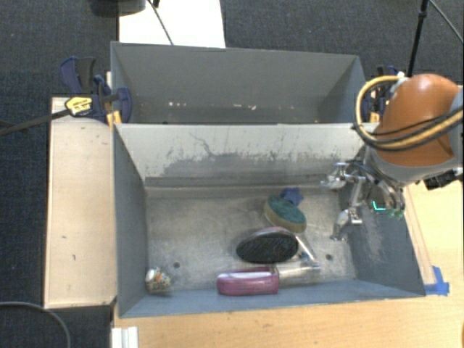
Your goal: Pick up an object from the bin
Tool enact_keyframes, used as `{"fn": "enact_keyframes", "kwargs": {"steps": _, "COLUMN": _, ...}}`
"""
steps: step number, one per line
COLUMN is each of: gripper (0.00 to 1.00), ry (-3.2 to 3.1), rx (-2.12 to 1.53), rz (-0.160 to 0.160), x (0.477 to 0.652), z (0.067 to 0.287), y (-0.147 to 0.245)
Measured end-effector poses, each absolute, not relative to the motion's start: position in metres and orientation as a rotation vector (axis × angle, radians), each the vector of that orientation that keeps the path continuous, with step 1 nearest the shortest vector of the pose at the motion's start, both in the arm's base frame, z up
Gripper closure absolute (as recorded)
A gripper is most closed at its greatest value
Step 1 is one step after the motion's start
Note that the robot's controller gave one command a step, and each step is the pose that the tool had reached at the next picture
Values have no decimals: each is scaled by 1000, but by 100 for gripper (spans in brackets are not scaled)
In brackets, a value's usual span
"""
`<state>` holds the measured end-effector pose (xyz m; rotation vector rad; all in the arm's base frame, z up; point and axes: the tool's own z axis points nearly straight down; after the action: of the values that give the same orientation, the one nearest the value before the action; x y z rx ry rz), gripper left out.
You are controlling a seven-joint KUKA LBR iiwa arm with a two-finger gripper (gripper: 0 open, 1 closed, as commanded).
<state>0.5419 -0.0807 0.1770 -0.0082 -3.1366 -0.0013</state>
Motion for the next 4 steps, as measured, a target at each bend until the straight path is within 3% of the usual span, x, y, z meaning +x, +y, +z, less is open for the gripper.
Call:
{"fn": "enact_keyframes", "kwargs": {"steps": 1, "gripper": 0, "ry": -3128, "rx": -358, "rz": -3, "x": 564, "z": 113, "y": -33}}
{"fn": "enact_keyframes", "kwargs": {"steps": 2, "gripper": 0, "ry": -3147, "rx": -324, "rz": 3, "x": 570, "z": 104, "y": -34}}
{"fn": "enact_keyframes", "kwargs": {"steps": 3, "gripper": 100, "ry": -3140, "rx": -317, "rz": 0, "x": 570, "z": 103, "y": -33}}
{"fn": "enact_keyframes", "kwargs": {"steps": 4, "gripper": 100, "ry": -3136, "rx": -334, "rz": -2, "x": 568, "z": 217, "y": -31}}
